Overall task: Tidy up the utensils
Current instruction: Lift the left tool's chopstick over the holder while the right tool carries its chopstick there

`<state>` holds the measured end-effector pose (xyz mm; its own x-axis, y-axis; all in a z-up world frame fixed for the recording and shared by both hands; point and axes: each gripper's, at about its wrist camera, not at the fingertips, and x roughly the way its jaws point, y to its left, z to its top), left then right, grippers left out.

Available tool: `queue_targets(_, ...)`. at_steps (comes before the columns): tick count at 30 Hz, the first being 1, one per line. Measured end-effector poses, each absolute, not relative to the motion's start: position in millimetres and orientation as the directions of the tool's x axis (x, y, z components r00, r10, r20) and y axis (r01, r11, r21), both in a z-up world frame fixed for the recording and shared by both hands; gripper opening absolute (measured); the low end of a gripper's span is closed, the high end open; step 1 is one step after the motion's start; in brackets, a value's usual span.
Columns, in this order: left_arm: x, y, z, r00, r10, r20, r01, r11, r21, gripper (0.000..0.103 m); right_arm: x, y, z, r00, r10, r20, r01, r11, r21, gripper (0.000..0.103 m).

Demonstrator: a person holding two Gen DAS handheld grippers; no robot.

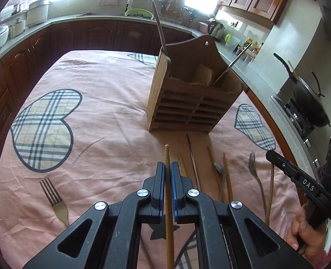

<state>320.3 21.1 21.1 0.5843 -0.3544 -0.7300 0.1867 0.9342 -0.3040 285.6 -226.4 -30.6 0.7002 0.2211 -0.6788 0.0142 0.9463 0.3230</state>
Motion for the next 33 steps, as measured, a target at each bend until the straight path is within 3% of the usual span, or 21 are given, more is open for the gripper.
queue_targets(12, 244.0, 48.8, 79.8, 0.664, -0.393, -0.636, 0.229, 0.917, -0.327, 0.004, 249.5, -226.5, 16.9, 0.771, 0.235, -0.592, -0.034, 0.943, 0.330, 0.004)
queue_targets(33, 202.7, 68.6, 106.3, 0.718, -0.397, -0.571, 0.250, 0.914, -0.321, 0.004, 219.4, -219.2, 54.0, 0.826, 0.232, -0.513, -0.077, 0.949, 0.305, 0.004)
